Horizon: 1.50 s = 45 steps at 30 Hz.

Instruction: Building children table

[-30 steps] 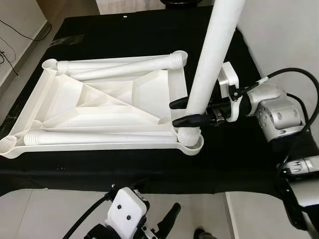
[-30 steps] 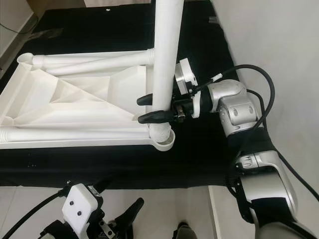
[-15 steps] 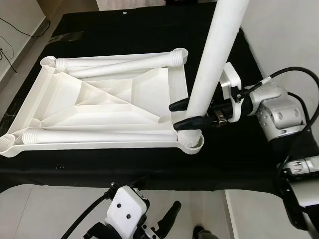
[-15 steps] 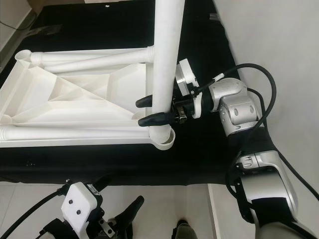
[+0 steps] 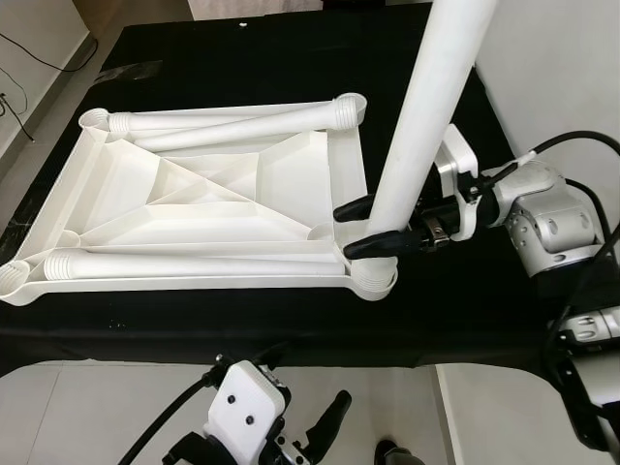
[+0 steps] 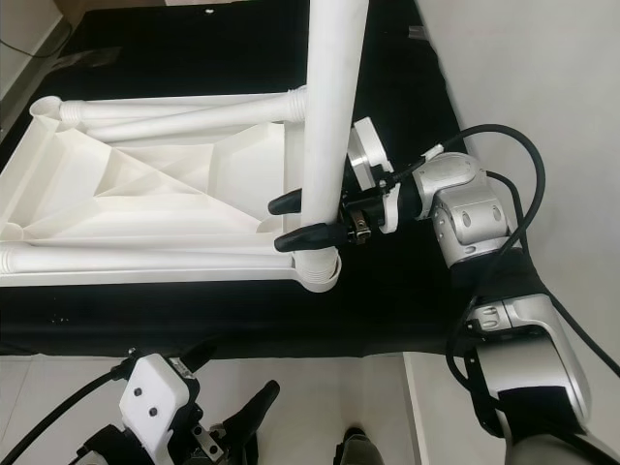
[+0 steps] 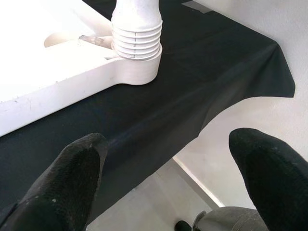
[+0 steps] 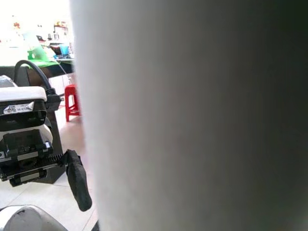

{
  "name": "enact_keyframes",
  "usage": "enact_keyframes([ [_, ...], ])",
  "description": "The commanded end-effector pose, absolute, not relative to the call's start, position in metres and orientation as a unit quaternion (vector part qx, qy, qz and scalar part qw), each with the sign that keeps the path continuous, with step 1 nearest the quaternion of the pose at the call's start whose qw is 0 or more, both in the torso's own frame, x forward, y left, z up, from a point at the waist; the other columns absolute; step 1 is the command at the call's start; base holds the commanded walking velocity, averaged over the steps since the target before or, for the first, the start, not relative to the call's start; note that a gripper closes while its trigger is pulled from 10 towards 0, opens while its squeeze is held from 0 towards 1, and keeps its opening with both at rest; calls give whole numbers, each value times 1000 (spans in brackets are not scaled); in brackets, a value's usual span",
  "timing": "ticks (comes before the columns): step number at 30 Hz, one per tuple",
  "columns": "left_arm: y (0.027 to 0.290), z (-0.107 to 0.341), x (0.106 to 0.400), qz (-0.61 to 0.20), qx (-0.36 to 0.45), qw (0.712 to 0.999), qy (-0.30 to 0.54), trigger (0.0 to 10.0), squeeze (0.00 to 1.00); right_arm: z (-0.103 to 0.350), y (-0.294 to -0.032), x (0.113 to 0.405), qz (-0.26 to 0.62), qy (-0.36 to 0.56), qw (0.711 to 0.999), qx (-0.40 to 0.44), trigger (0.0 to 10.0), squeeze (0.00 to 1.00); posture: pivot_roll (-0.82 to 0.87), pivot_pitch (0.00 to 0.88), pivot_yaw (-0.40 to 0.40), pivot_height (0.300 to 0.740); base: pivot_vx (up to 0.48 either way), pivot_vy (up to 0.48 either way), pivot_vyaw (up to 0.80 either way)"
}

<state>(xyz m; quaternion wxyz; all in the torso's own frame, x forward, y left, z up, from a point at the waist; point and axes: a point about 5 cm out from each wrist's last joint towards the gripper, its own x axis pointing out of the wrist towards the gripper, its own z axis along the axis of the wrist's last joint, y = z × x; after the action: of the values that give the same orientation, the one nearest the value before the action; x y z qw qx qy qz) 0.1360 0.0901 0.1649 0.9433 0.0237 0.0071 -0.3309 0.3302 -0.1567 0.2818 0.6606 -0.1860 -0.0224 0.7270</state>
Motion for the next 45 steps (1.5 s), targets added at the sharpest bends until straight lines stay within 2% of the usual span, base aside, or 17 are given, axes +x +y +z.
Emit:
enact_keyframes([
  [1, 92, 163, 134, -331, 26, 943, 17, 10000, 0, 267, -156, 332, 728, 7, 660, -185, 10000, 0, 85, 303, 44, 740, 0, 0, 0],
  [9, 92, 164, 133, -331, 26, 943, 17, 10000, 0, 267, -154, 333, 728, 4, 661, -183, 10000, 0, 86, 306, 44, 740, 0, 0, 0],
  [24, 91, 163, 132, -334, 26, 942, 18, 10000, 0, 267, -153, 338, 711, -7, 679, -184, 10000, 0, 86, 297, 47, 740, 0, 0, 0],
  [29, 91, 163, 132, -335, 25, 942, 19, 10000, 0, 265, -153, 336, 717, -3, 673, -182, 10000, 0, 86, 292, 47, 740, 0, 0, 0],
  [37, 91, 162, 131, -337, 25, 941, 20, 10000, 0, 257, -154, 326, 740, 24, 646, -188, 10000, 0, 85, 289, 49, 740, 0, 0, 0],
  [45, 91, 163, 132, -335, 25, 942, 19, 10000, 0, 257, -153, 332, 731, 25, 652, -199, 10000, 0, 89, 297, 47, 740, 0, 0, 0],
])
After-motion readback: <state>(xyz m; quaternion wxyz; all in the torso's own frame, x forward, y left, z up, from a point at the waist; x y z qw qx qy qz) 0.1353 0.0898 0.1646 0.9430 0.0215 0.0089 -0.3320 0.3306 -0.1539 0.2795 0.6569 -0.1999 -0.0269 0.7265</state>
